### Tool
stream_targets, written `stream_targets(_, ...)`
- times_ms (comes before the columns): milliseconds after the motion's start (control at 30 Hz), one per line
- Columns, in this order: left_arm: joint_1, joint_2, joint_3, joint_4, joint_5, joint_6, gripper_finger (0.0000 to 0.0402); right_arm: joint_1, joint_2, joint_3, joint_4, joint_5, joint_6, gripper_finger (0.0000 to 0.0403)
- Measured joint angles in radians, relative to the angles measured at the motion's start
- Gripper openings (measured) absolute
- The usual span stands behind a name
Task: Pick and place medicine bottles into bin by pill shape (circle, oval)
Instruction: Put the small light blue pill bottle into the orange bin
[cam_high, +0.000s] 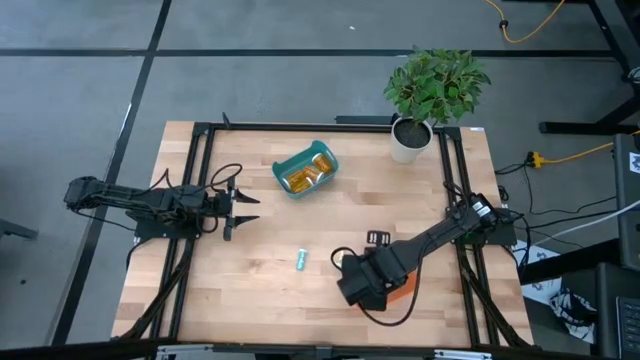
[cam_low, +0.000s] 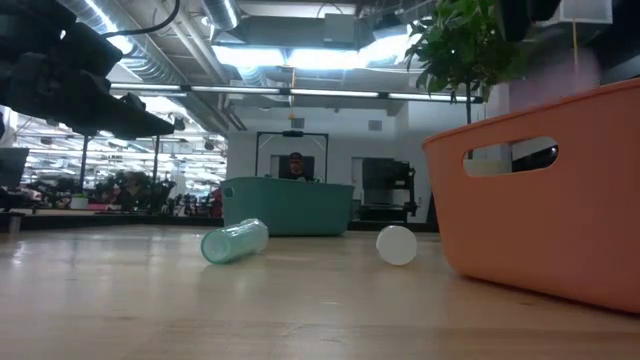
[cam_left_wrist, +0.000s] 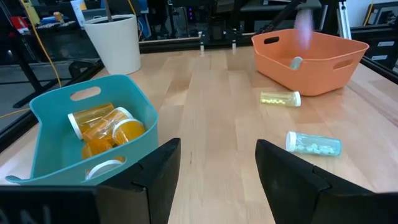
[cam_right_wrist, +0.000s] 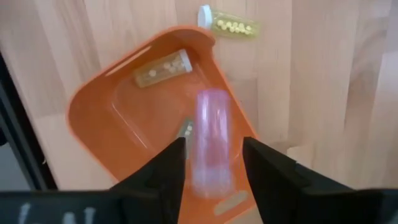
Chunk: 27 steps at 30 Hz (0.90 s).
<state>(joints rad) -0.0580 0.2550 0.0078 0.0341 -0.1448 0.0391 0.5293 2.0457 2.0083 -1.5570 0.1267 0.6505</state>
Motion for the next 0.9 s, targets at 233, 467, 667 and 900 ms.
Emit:
stream_targets(233, 0.0, 0.0, 0.0, 0.0, 0.0, 0.0, 0.0202, -0.004, 0.0, 0.0, 0.003, -0.023, -0.004, 0.0203)
stream_targets(467, 0.0, 0.0, 0.0, 0.0, 0.0, 0.0, 0.0202, -0.011, 0.0, 0.0, 0.152, 0.182, -0.274, 0.0208)
stream_targets(667, 0.0, 0.0, 0.0, 0.0, 0.0, 0.0, 0.0202, -0.022, 0.0, 0.0, 0.408, 0.279, -0.503, 0.0208)
stream_targets(900, 0.0, 0.0, 0.0, 0.0, 0.0, 0.0, 0.0202, -0.071, 0.023, -0.001, 0.588, 0.262, -0.728, 0.0208)
